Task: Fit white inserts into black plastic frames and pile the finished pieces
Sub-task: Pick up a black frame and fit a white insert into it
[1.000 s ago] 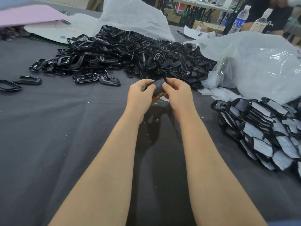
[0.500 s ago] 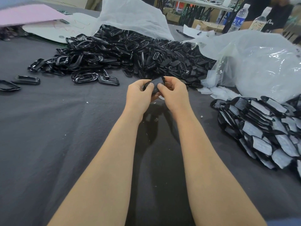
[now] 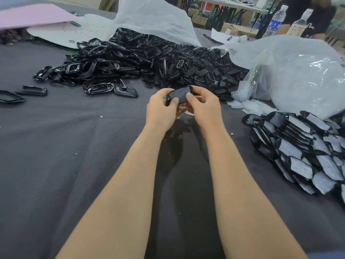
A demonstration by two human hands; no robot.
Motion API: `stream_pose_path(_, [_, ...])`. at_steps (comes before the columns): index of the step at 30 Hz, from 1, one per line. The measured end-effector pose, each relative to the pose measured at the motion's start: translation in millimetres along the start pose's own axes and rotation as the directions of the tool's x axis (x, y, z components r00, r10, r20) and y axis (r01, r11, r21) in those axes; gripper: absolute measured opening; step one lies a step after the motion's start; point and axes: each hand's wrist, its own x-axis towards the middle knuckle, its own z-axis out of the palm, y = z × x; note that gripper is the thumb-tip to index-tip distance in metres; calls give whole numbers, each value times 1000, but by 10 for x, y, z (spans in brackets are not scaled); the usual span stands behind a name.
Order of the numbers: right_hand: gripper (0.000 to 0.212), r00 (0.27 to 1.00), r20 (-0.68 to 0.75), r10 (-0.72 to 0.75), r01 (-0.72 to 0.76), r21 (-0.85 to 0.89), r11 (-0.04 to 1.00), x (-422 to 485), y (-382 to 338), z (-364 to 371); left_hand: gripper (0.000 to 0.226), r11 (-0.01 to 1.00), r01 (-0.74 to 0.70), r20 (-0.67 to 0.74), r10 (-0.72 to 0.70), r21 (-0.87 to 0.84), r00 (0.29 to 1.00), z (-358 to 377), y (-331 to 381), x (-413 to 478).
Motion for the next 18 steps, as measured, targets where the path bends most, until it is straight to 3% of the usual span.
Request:
stream_pose_path(6, [20, 997, -6, -74, 72, -132, 989, -14, -10, 12, 18, 1000, 2, -12, -2, -8, 1000, 14, -13, -6])
stream_pose_path(10, [18, 997, -34, -70, 65, -132, 989, -14, -11, 21, 19, 998, -21, -18, 23, 64, 1000, 24, -10, -3])
stream_pose_path(15, [22, 997, 62, -49, 56, -117, 992, -18, -25, 17, 26, 999, -2, -45, 4, 41, 999, 1, -17, 23])
stream_pose_path(18, [22, 997, 29, -66, 70, -149, 986, -17, -22, 11, 27, 1000, 4, -33, -4, -8, 999, 2, -20, 21])
